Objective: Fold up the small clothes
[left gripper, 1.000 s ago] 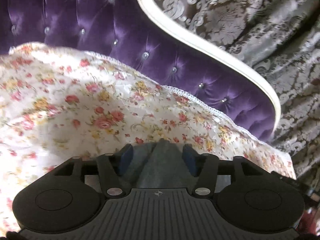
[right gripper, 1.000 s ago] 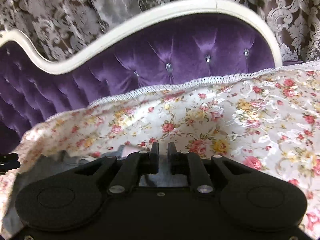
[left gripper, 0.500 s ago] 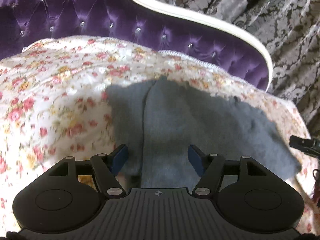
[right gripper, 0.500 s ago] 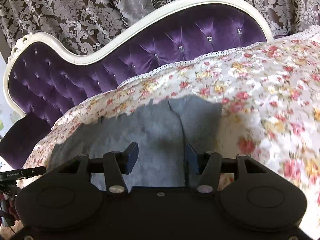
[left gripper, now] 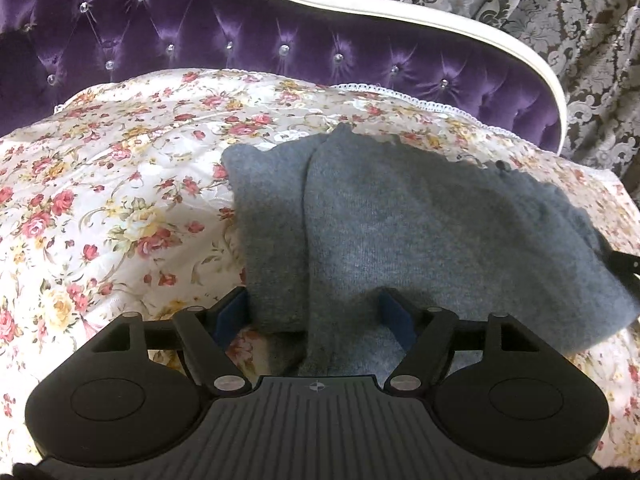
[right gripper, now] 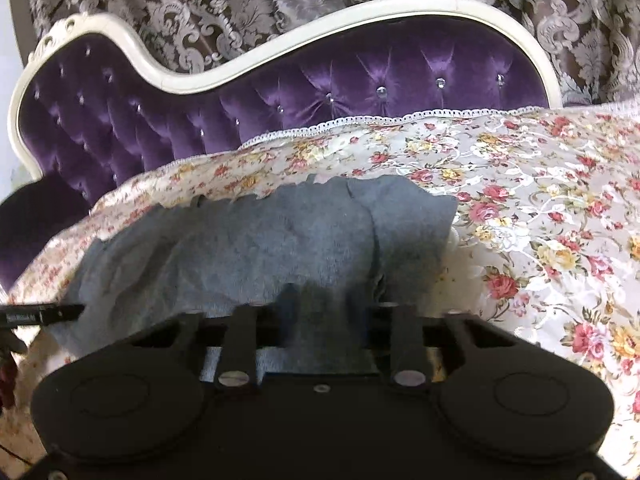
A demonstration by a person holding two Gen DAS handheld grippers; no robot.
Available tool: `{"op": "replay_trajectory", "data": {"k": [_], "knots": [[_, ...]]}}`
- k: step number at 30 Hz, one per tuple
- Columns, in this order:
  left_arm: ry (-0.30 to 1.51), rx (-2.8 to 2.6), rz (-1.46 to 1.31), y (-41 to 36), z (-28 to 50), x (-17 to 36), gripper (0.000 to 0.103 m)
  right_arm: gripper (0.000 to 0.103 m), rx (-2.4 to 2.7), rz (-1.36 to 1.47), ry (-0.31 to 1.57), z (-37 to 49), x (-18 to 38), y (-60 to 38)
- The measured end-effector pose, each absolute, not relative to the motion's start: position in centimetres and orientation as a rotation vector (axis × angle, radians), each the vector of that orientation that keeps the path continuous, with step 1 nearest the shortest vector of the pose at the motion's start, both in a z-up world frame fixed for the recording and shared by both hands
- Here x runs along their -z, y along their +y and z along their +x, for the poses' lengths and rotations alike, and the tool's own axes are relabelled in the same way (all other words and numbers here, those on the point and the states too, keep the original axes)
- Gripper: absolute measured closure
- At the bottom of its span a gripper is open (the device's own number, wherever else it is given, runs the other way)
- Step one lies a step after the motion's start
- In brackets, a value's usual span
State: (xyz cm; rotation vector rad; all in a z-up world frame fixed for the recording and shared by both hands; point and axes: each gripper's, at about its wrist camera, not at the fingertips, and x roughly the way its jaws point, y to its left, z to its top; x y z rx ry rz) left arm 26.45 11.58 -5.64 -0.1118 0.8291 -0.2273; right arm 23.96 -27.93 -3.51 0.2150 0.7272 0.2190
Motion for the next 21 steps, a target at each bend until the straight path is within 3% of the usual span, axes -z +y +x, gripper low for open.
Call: {"op": "replay_trajectory", "data": {"k": [1,2,8,11,13,16,19,21], "knots": [[0.829,0.231,-0.112,11.6,26.4,5.7,0.031,0.086,-0.217,0.199,0.73,23.8,3.5,-27.7],[0.828,0.235,-0.112,11.7,26.4,5.7,0.031,0.088,-0.208,0.182,0.731,23.7,3.5,-27.6],[0.839,0.241,-0.104,11.6,26.6,5.7,0.031,0.097,-0.039,0.123,0.772,23.3,4.0,-28.9],[0.843,0.246,-0.104,11.6,26.7,5.7,0.031,0.096,-0.022,0.196,0.759,23.0,3.8,-30.4],[0.844,0.246,-0.103,11.5,26.7,5.7,0.031,0.084,-0.051,0.257,0.703,22.6,3.3,-31.0],[0.844,0.245,-0.1,11.5,26.7,5.7,0.031,0.084,-0.128,0.289,0.638,23.2,2.4,-30.7],[0.845,0.246,-0.101,11.5,26.7,5.8,0.031,0.049,-0.18,0.285,0.678,25.6,2.8,-29.8],[0.845,0.247,-0.101,11.5,26.7,5.8,0.031,0.048,-0.188,0.271,0.719,27.3,3.4,-29.2]]}}
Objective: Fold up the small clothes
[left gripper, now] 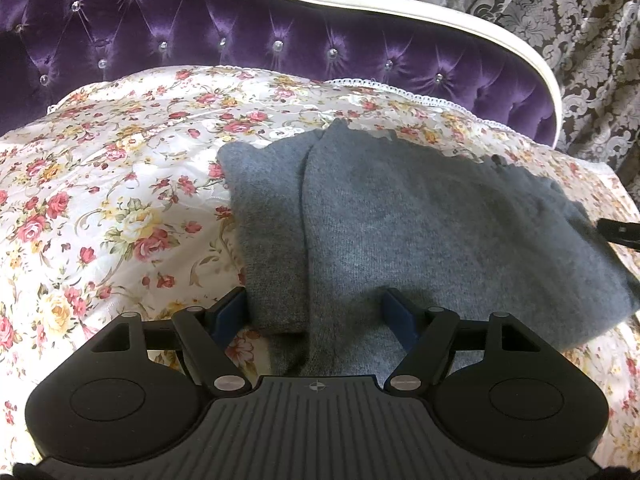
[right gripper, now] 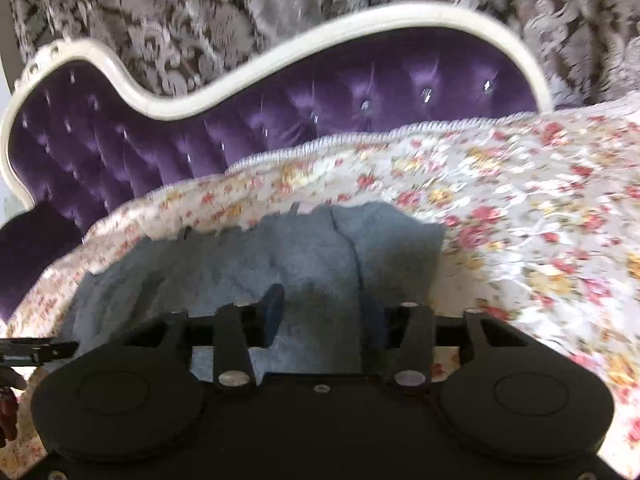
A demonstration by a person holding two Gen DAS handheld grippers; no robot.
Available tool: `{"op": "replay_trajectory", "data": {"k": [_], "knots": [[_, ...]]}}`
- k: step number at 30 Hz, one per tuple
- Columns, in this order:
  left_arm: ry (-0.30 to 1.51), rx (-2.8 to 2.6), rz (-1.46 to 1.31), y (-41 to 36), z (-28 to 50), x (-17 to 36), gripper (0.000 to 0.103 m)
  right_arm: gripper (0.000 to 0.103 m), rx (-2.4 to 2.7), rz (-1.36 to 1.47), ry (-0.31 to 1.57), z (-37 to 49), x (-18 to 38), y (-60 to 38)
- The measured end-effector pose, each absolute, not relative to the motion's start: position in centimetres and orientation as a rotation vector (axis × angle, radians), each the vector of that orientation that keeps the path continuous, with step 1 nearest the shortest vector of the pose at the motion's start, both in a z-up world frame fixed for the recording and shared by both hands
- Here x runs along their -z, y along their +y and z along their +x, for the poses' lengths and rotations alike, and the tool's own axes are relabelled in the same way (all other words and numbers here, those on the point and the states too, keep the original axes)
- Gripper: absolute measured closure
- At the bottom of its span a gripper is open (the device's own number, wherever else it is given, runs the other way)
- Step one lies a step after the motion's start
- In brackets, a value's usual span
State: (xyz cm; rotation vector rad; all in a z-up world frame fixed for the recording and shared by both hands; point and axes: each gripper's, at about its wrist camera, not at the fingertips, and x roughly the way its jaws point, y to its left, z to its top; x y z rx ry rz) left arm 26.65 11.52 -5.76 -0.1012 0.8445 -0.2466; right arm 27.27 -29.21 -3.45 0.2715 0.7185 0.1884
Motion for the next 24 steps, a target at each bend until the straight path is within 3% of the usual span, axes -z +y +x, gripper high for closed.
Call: {"op": "replay_trajectory", "data": {"k": [4,5,7,8,16,20,21,23,24], "knots": [[0.844,0.246,-0.101,11.5,26.7,5.7,0.031,0.048,-0.162,0.257,0.775,28.7,4.9,-28.6],[0.844,0.246,-0.1,11.5,26.7,5.7,0.031,0.056,-0.163,0.264,0.776,28.6,5.1,-28.6],[0.844,0.247,-0.098,11.5,26.7,5.8,0.03,0.091,-0.16,0.252,0.766,28.2,5.1,-28.4],[0.845,0.248,-0.096,11.4,26.7,5.7,0.03,0.094,-0.157,0.233,0.761,27.9,4.9,-28.2],[0.88,0.243,-0.071,11.9,26.7,4.8,0.03,0.094,-0.063,0.261,0.766,27.6,4.9,-30.2],[0.841,0.207,-0.047,11.9,26.0,2.8,0.031,0.078,-0.081,0.266,0.741,27.2,3.9,-29.7],[0.815,0.204,-0.042,11.7,25.8,2.0,0.031,0.069,-0.079,0.275,0.736,27.2,3.7,-29.8],[0.77,0.211,-0.045,10.9,25.6,0.7,0.03,0.018,-0.074,0.303,0.726,27.1,3.4,-30.1],[0.753,0.218,-0.048,10.3,25.8,0.1,0.03,0.011,-0.079,0.324,0.721,27.1,3.2,-30.3]]}}
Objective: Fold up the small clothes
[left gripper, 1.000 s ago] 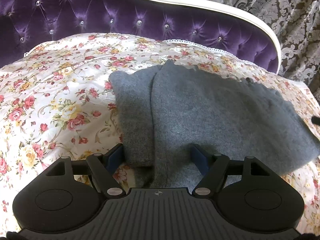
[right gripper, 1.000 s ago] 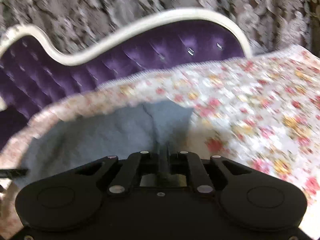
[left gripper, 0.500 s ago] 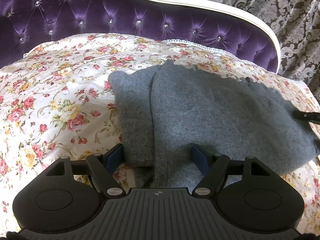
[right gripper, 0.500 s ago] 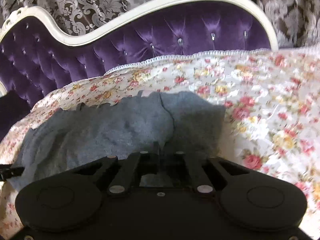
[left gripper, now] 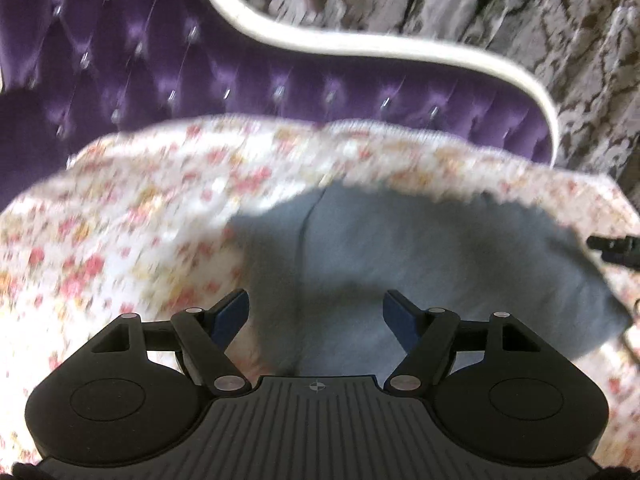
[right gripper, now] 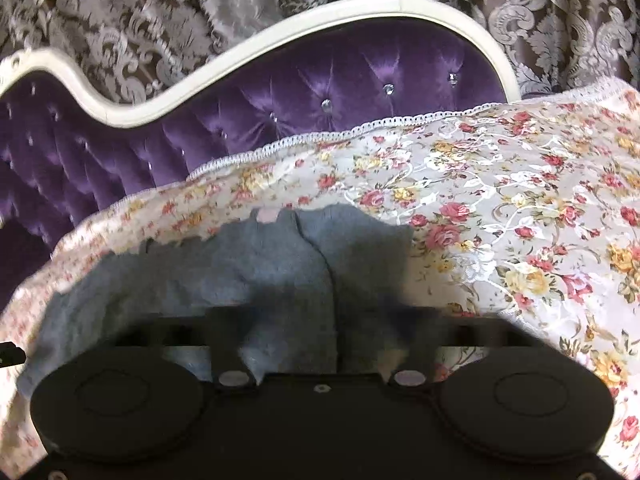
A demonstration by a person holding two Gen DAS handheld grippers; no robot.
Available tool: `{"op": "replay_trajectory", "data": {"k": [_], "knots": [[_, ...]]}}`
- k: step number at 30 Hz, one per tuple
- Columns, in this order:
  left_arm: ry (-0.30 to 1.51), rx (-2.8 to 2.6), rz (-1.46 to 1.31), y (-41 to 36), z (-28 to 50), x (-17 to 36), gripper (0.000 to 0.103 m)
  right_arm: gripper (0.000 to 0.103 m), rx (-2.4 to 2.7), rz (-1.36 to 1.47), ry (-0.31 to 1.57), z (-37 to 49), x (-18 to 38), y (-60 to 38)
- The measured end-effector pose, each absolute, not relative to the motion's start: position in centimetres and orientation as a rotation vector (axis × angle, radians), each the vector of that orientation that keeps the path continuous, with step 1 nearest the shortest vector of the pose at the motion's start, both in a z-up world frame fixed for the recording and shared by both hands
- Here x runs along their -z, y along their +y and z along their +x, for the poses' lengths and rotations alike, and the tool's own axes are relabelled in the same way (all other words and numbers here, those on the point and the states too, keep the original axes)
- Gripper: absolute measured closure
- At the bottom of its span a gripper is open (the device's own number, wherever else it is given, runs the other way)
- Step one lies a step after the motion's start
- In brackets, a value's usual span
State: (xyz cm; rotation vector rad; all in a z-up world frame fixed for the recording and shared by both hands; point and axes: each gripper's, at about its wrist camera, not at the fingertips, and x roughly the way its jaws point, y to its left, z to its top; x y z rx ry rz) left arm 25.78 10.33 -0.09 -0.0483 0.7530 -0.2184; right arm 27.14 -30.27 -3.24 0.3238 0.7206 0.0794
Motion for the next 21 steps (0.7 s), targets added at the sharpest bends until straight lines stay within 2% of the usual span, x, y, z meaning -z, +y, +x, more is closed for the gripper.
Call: {"op": "replay_trajectory", "data": {"k": [3,4,5,10,18,19,21], "knots": [[0.752,0.248,-0.046,8.1,27.0,-0.6,0.02,0.009,-0.105,0.372,0.7,27.2,2.8,-30.7],[0.757,0.263,-0.04,7.1,27.5,-0.6,0.019,0.004,-0.104,0.375,0.696,27.1,2.7,-30.7],[0.764,0.271,-0.029,6.1,28.0,-0.5,0.019,0.0,-0.1,0.376,0.693,27.1,2.7,-30.7],[0.794,0.27,-0.024,2.1,30.6,0.9,0.019,0.0,-0.09,0.419,0.689,26.9,2.5,-31.4],[0.907,0.194,0.059,-0.1,35.1,5.8,0.018,0.0,-0.087,0.544,0.677,26.6,2.5,-33.5],[0.911,0.19,0.068,-0.1,35.5,6.3,0.009,0.0,-0.088,0.558,0.68,26.6,2.6,-33.7],[0.913,0.186,0.068,-0.1,35.8,6.6,0.004,0.0,-0.099,0.583,0.687,26.7,2.7,-33.9]]}}
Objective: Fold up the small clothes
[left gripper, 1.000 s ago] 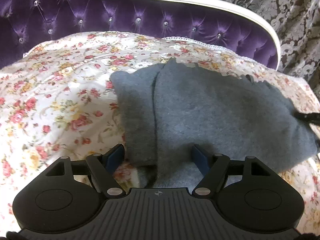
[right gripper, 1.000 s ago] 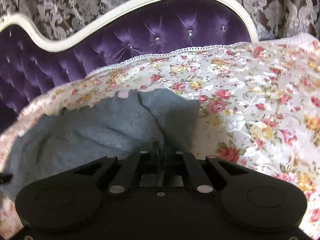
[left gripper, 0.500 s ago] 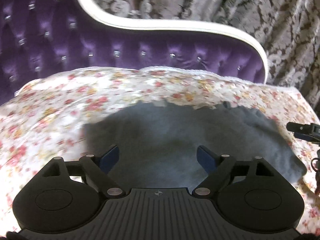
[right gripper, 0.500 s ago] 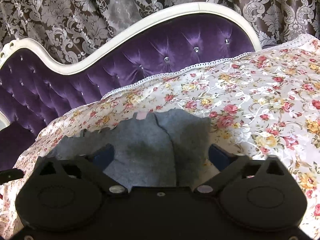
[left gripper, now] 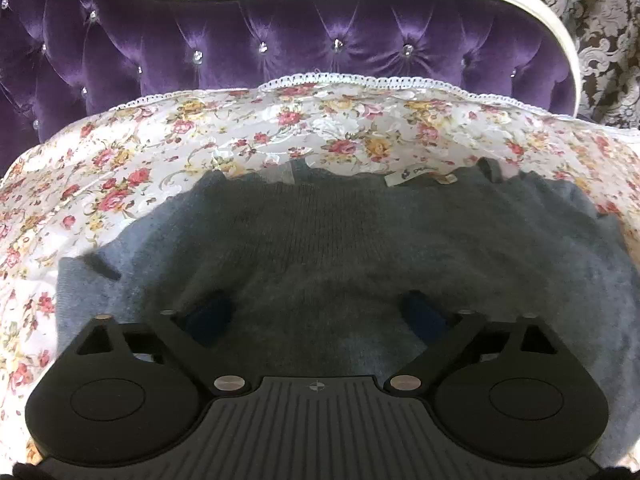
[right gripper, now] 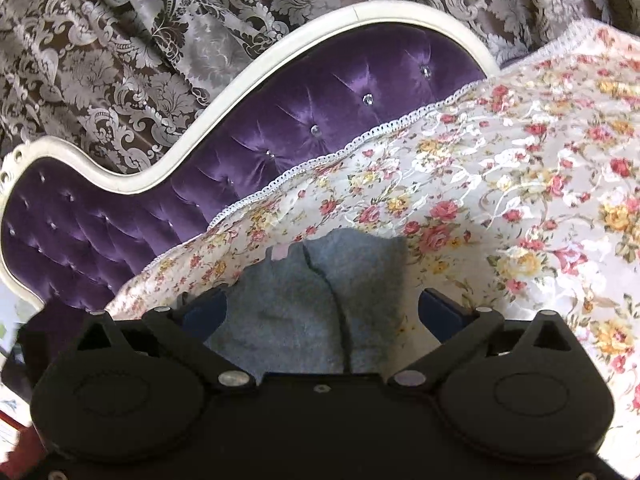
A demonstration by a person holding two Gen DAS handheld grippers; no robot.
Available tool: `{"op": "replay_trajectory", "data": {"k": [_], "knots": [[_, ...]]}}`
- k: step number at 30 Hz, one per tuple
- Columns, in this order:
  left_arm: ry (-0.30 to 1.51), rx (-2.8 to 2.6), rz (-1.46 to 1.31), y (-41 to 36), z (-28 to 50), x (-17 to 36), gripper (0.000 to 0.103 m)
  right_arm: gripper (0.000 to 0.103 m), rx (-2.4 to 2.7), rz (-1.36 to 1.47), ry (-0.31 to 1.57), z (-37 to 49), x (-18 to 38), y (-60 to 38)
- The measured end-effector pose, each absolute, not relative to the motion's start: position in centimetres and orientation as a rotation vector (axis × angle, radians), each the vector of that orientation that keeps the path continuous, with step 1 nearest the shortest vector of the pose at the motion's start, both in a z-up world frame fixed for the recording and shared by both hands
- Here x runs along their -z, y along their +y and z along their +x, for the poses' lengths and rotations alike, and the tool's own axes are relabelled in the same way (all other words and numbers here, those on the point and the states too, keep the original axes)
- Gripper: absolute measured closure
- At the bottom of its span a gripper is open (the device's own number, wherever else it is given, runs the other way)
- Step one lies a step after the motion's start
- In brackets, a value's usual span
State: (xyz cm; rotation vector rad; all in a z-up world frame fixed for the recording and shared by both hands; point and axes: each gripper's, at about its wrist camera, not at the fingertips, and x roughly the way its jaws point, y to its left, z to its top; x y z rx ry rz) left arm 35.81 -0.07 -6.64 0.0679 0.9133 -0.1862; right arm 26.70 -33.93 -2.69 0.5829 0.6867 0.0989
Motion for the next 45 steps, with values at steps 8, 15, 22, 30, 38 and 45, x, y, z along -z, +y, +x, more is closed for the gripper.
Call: {"op": "replay_trajectory", "data": {"k": [8,15,22,30,38,45], "knots": [[0.905,0.207,0.049,0.2,35.6,6.9,0.001,0.0,-0.147,0.744,0.778,27.5,4.9,-35.9],[0.908,0.206,0.049,0.1,35.8,6.8,0.0,0.0,-0.216,0.897,0.84,27.8,7.4,-36.4],[0.913,0.209,0.05,0.2,35.8,6.8,0.0,0.0,-0.347,0.912,0.853,30.0,8.1,-34.4],[0.96,0.232,0.028,0.3,37.5,5.6,0.002,0.0,-0.381,0.851,0.847,30.7,8.0,-32.7],[0.979,0.16,0.062,-0.8,41.1,6.4,0.007,0.0,-0.371,0.846,0.849,30.8,8.0,-32.7],[0.972,0.158,0.055,-1.0,41.4,6.3,0.004,0.0,-0.362,0.857,0.852,30.8,8.1,-32.8]]}}
